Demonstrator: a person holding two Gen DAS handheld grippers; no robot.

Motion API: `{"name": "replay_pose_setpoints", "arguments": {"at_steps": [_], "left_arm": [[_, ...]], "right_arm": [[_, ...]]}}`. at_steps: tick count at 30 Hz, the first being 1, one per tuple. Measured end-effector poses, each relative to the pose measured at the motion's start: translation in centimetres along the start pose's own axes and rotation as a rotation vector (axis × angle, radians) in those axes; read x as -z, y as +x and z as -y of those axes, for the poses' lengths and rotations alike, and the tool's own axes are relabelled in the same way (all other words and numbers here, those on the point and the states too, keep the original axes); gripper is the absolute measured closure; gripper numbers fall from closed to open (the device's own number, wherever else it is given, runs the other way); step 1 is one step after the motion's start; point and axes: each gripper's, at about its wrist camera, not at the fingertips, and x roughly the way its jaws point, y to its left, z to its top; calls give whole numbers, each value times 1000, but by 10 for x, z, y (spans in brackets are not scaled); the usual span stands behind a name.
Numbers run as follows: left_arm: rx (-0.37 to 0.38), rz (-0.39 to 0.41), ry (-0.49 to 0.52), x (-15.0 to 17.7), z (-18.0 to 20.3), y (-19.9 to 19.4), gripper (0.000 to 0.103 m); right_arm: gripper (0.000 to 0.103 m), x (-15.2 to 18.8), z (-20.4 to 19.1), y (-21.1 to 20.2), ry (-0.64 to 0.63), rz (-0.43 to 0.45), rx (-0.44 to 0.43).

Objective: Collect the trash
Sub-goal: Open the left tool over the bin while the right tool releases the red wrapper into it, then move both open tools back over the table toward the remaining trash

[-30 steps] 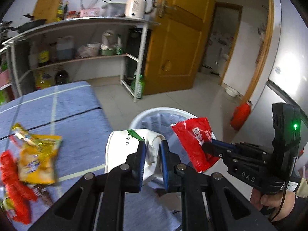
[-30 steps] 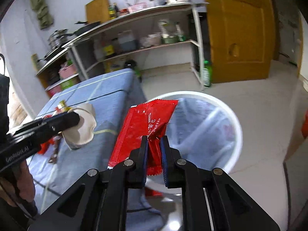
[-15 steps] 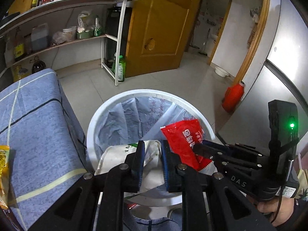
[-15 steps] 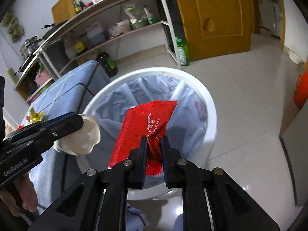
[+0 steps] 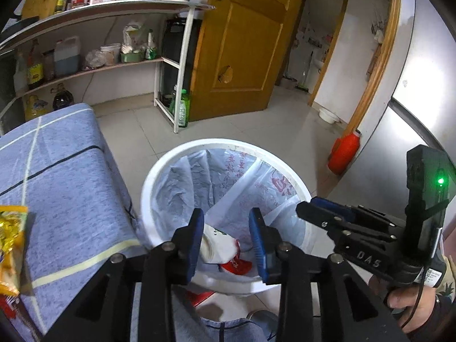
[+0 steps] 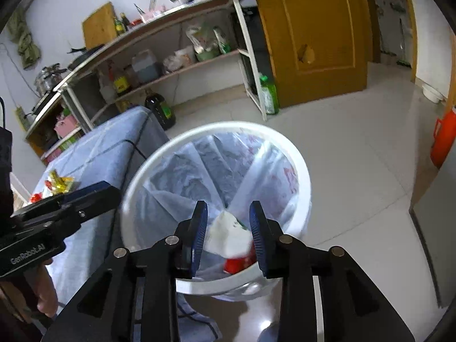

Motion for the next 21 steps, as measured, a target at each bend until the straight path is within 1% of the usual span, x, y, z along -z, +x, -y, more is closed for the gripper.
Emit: {"name": "replay_pose_setpoints", "arguments": {"at_steps": [1, 2, 3, 6, 9, 17, 19, 21], "left_arm": [[-9, 9, -1, 2, -2, -6, 67], [-18, 18, -4, 3, -5, -10, 65], [-26, 27, -14, 5, -9, -16, 64], [-44, 55, -40, 12, -22, -35, 64], [-79, 93, -66, 20, -39, -60, 64], [-212, 182, -135, 45, -93, -129, 64], [-251, 195, -146, 53, -106, -144, 64], [-288, 205, -165, 62, -121, -159, 64]], "right_arm": [[71, 0, -5, -3, -9, 9, -4], [71, -1, -9, -6, -19, 14, -21], [71, 1, -13, -8, -25, 16, -40], [71, 2, -31, -13, -60, 23, -82], [71, 3, -53, -14, -98, 16, -146], [71, 12, -129, -9, -205, -25, -329], [71, 15, -146, -6, -229, -38, -366], [71, 20, -164, -4, -266, -46, -382]]}}
